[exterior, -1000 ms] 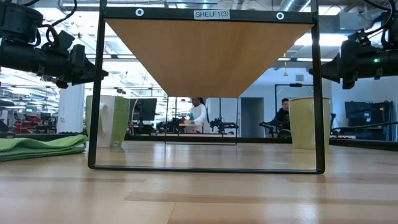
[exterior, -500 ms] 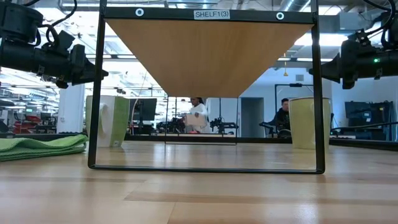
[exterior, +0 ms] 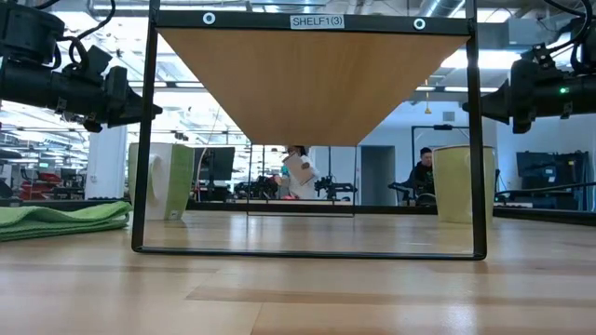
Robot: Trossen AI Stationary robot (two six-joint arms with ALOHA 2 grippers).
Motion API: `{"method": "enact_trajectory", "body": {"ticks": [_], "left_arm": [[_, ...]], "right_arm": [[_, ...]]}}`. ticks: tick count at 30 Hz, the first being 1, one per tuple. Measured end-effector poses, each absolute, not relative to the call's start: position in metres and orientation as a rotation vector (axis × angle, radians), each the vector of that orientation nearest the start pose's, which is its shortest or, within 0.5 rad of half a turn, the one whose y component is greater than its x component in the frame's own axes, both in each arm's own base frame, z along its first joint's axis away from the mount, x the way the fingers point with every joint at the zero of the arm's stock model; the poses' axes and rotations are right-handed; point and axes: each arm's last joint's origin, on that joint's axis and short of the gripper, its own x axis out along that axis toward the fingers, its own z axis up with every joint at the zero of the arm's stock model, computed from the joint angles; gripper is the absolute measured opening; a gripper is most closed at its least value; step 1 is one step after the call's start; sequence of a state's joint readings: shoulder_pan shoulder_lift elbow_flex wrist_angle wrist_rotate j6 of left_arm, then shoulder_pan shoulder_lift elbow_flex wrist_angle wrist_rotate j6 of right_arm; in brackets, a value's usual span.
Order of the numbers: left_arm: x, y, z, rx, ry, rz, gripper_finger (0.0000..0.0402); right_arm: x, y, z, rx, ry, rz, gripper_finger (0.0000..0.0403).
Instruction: Stack small to large cups/mugs on shelf
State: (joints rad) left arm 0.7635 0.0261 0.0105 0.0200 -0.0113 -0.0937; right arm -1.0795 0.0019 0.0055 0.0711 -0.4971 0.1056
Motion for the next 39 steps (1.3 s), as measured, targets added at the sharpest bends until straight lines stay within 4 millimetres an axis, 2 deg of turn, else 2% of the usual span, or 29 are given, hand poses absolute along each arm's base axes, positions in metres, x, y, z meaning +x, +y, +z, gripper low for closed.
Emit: {"method": "enact_trajectory", "body": {"ticks": [4,14,25,32,39], "left_arm": [[0.071,0.068,0.167,-0.087,-0.04,0.774,0.0158],[0.071,0.068,0.167,-0.087,-0.04,0.774,0.0158],[0.071,0.068,0.167,-0.087,-0.04,0.774,0.0158],[0.071,0.068,0.167,-0.087,-0.04,0.774,0.0158],[0.071,0.068,0.167,-0.087,-0.041,0.774,0.0158]], "right_arm": [[0.056,-0.076,0.172,0.154,-0.116,-0.573,0.0033],[0.056,-0.076,0.172,0.151,-0.115,-0.573,0.0036],[0.056,-0.076,0.172,0.151,-0.115,-0.574,0.0104],[0.056,-0.076,0.173,0.202,-0.13,-0.569,0.0119],[0.053,-0.07,0.199,0.177,-0.185,-0.554,0.0119]]}}
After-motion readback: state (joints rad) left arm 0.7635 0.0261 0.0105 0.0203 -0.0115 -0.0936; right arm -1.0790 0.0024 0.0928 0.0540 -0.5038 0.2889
